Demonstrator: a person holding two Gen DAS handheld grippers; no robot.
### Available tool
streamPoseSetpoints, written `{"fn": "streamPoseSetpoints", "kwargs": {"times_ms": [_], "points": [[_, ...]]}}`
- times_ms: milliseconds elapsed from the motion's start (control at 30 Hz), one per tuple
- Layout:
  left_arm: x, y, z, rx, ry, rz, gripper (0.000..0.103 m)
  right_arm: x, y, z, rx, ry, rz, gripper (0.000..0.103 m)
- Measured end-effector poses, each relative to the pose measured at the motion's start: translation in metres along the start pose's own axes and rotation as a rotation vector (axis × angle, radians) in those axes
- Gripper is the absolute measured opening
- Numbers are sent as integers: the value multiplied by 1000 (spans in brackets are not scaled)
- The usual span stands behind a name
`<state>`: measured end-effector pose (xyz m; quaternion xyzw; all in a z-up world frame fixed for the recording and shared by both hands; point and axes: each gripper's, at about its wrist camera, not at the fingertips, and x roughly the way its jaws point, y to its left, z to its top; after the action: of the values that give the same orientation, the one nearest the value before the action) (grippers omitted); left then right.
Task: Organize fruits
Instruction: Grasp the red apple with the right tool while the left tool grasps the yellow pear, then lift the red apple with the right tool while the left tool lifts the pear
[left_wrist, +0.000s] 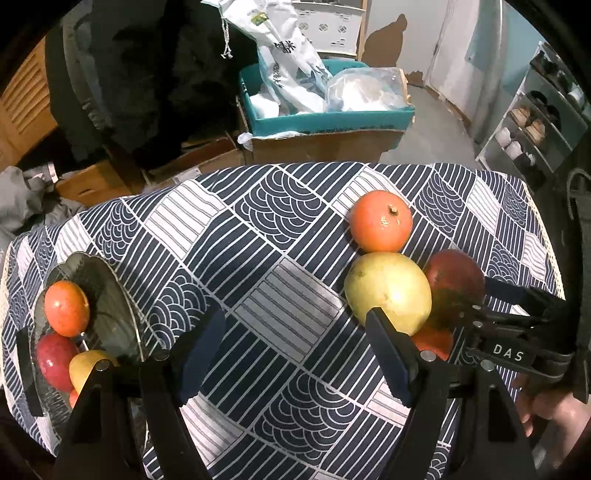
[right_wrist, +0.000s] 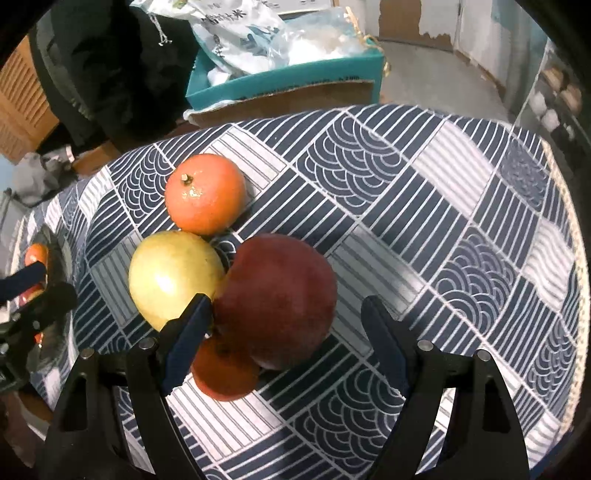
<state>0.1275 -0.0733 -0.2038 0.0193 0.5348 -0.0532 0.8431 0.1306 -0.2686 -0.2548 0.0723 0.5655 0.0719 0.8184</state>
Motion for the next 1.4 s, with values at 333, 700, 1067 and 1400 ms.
{"fn": "streamPoseSetpoints", "kwargs": {"times_ms": [333,700,1067,1400], "points": [[9,-5,4,-6,19,-27,80,12,-23,1,143,36,135,83],[18,-24,6,9,43,-77,80,0,-19,-1,91,16,92,61],[38,-56,9,39,92,-134,80,-6,-46,-5,31,12,-77,62],[65,-65,7,25,157,-158,83,1,-44,0,20,14,-69,67]]}}
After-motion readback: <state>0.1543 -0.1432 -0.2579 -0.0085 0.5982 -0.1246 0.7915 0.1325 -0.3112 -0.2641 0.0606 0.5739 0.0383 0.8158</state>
